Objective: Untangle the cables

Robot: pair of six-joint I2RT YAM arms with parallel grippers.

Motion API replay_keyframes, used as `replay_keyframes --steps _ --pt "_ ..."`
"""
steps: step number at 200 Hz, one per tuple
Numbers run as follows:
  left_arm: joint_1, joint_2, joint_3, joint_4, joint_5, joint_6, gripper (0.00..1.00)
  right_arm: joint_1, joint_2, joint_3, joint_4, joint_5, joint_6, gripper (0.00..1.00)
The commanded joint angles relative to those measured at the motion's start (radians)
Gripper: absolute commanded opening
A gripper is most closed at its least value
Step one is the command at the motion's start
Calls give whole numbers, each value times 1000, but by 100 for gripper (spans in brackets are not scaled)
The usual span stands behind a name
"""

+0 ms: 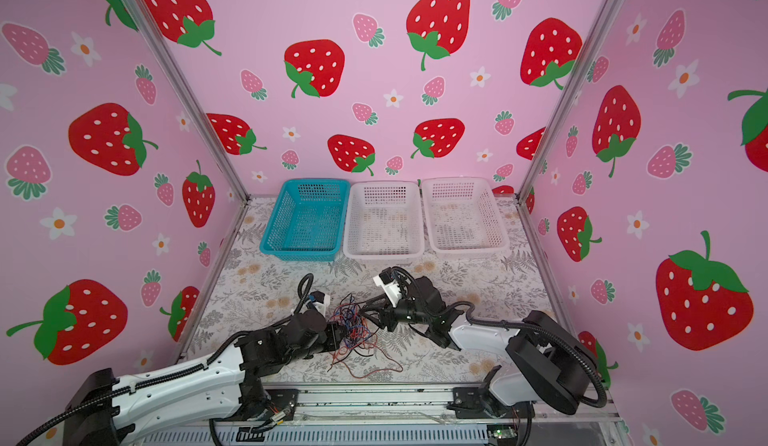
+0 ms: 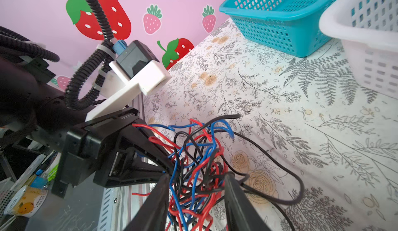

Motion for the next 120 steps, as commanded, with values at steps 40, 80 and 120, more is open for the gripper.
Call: replay_keyframes --steps 40,80,120 --pt "-11 -3 57 52 20 26 0 16 56 55 -42 43 -21 28" --pt "-13 -39 57 17 -7 27 0 16 45 45 -60 79 -22 2" --pt "-12 -98 38 -21 -27 22 0 16 -4 22 -61 134 -25 0"
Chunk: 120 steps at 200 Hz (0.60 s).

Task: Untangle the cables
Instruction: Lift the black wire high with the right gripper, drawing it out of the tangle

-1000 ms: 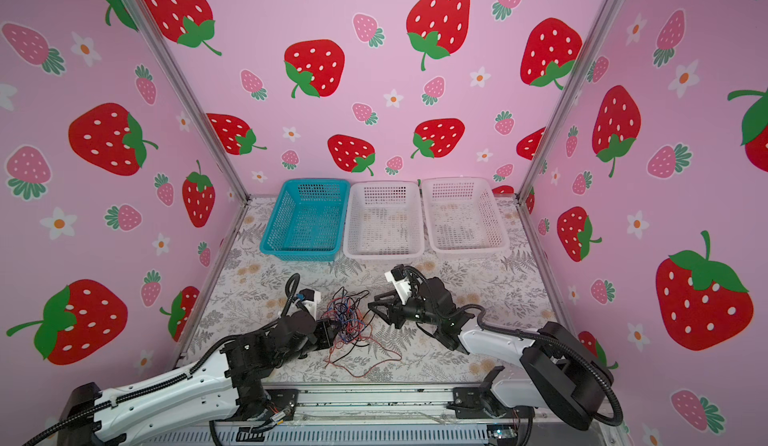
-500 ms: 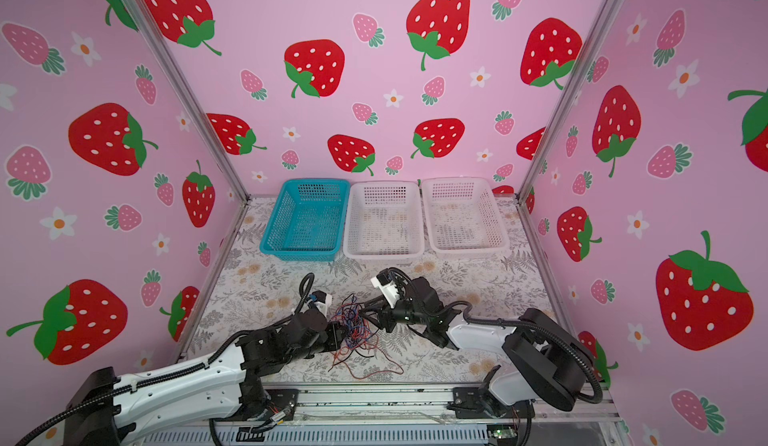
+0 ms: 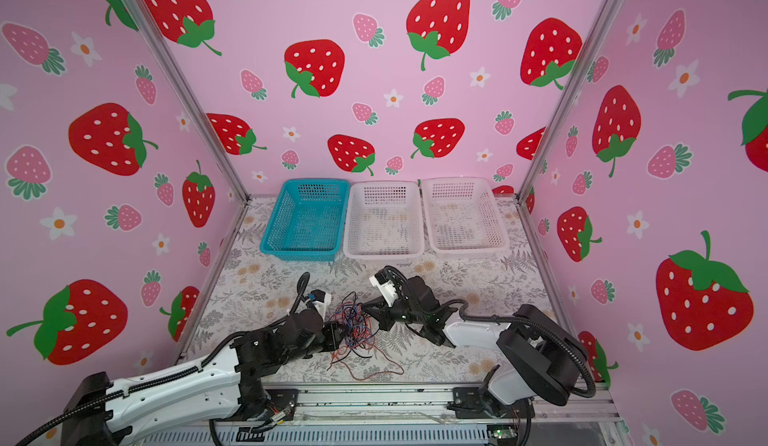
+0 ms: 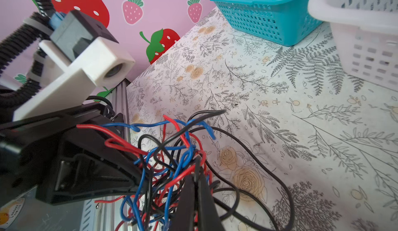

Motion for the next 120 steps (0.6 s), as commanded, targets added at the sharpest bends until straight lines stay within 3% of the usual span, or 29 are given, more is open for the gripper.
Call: replay_keyframes --steps 1,64,120 --pt "-5 -39 28 -8 -38 3 0 5 -47 -12 -11 58 -10 0" --pt "-5 -26 -49 17 -29 -20 0 -7 -309 7 -121 201 0 0" --pt "-4 -11 -80 4 -33 -8 0 -18 -499 147 -368 317 -50 0"
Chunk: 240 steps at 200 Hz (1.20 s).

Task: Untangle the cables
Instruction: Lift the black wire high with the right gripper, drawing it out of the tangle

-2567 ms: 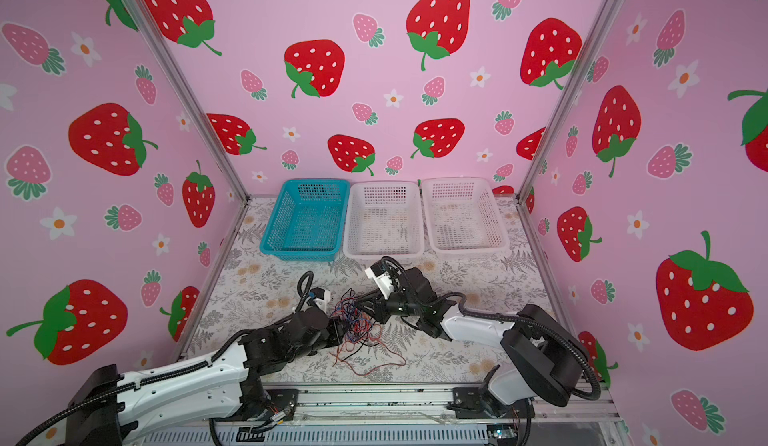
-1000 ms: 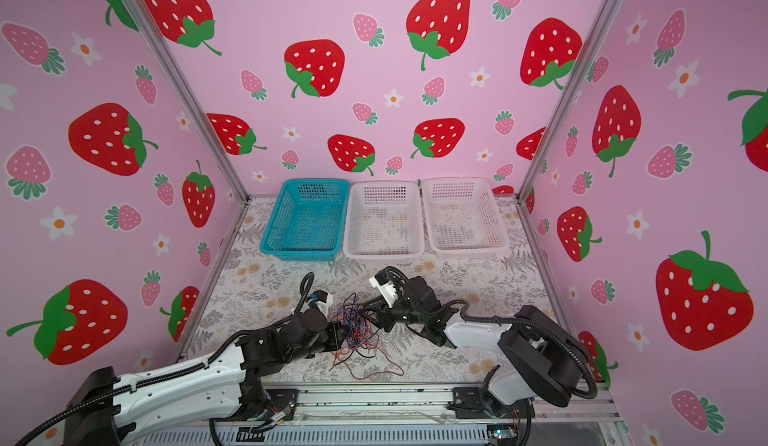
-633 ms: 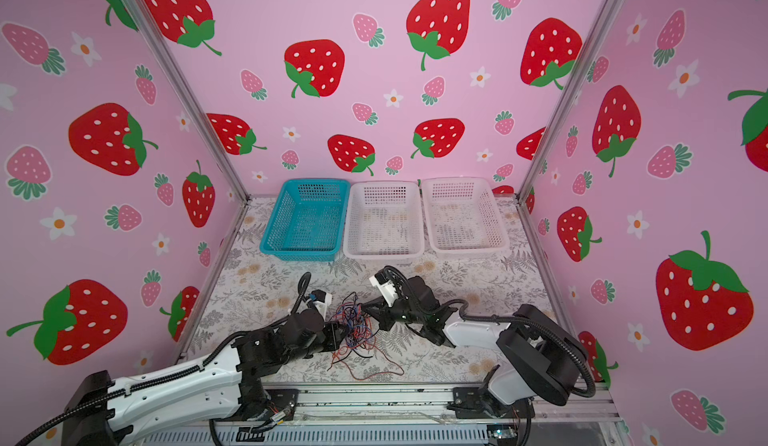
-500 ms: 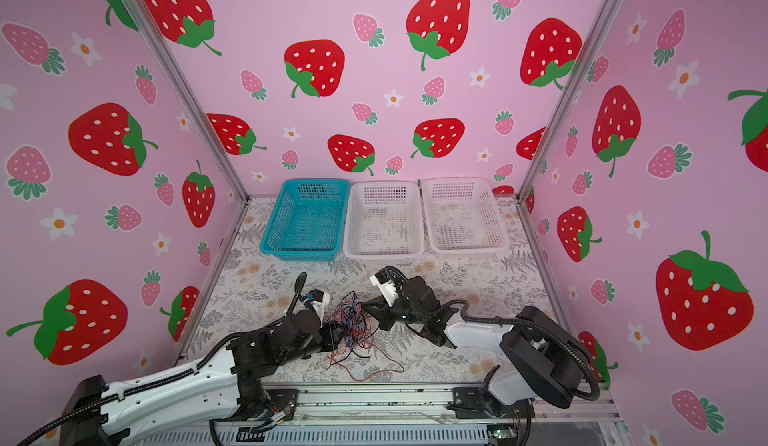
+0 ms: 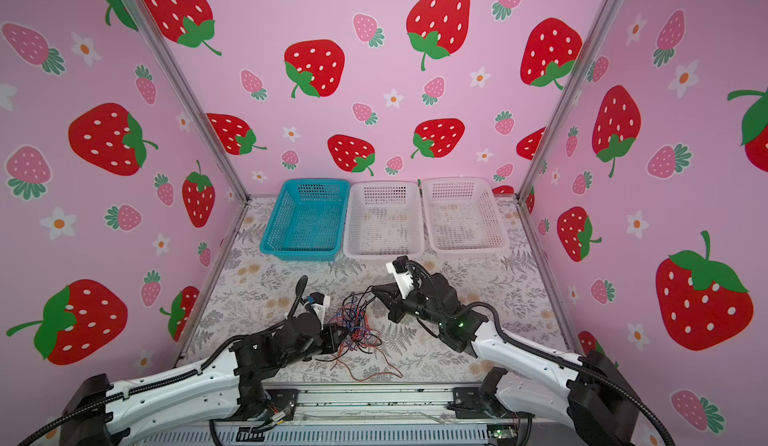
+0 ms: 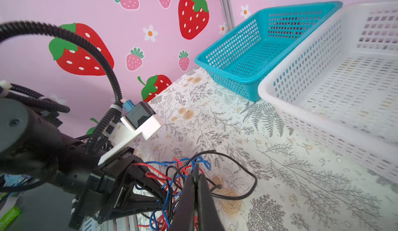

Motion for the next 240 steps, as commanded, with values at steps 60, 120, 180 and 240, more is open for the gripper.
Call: replay_keyframes --steps 60,120,180,240 --pt "3 -24 -79 -36 -42 -14 0 -23 -181 320 -316 223 -77 0" --pt "8 -22 -99 -23 -57 -12 0 -25 -197 642 -517 375 -145 0" --pt "38 32 -83 6 -31 32 0 -24 -22 1093 -738 465 -224 0" --pt "81 107 -45 57 20 86 0 -24 98 1338 -824 487 -252 0"
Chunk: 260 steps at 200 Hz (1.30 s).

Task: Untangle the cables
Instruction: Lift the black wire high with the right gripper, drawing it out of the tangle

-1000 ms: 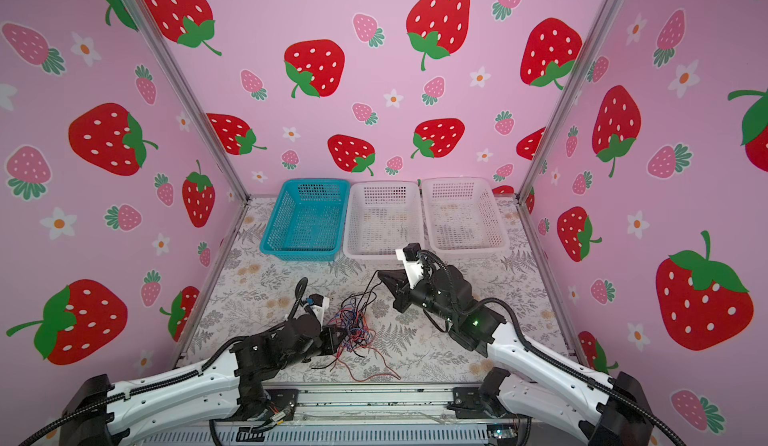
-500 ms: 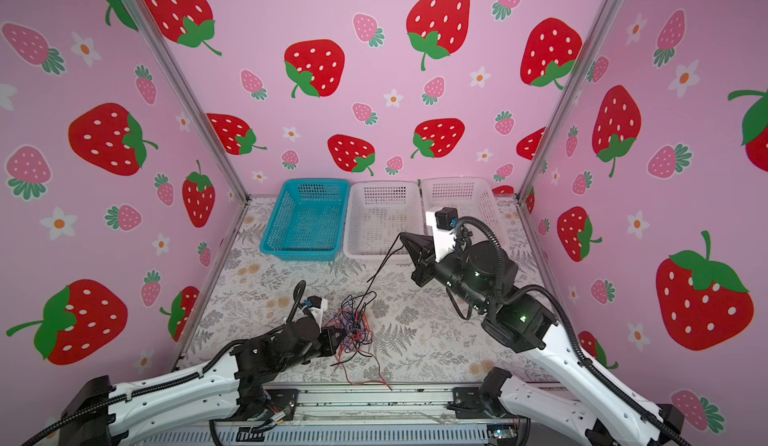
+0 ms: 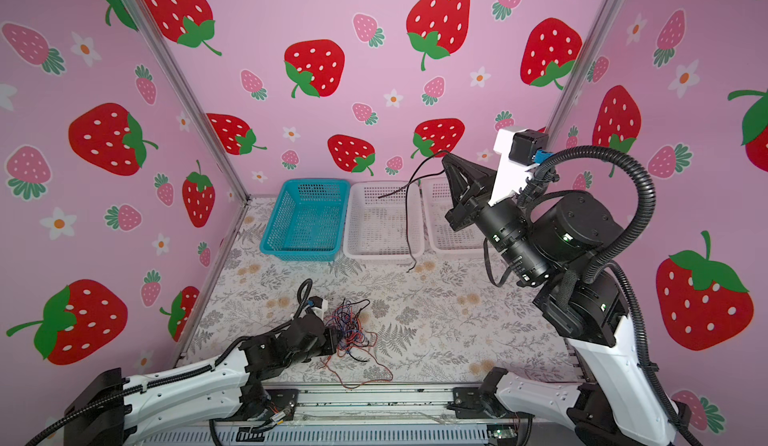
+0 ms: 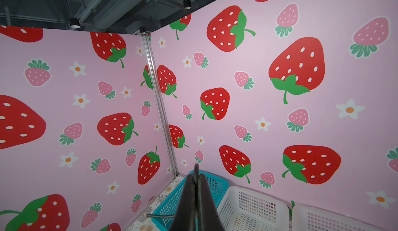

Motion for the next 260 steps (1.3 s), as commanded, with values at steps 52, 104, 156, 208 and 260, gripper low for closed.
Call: replay_keyframes --steps 52,104,156,208,260 --pt "27 36 167 -52 12 90 0 -37 137 74 -12 167 -140 0" --pt "26 45 313 -103 11 282 0 -257 280 130 45 154 -76 0" --pt "27 53 355 -134 -24 464 0 -386 402 252 49 49 40 0" --pt "32 115 393 -140 -49 525 0 -479 434 295 53 29 97 0" --pt "33 160 347 -47 -33 492 0 -552 445 246 99 42 112 0"
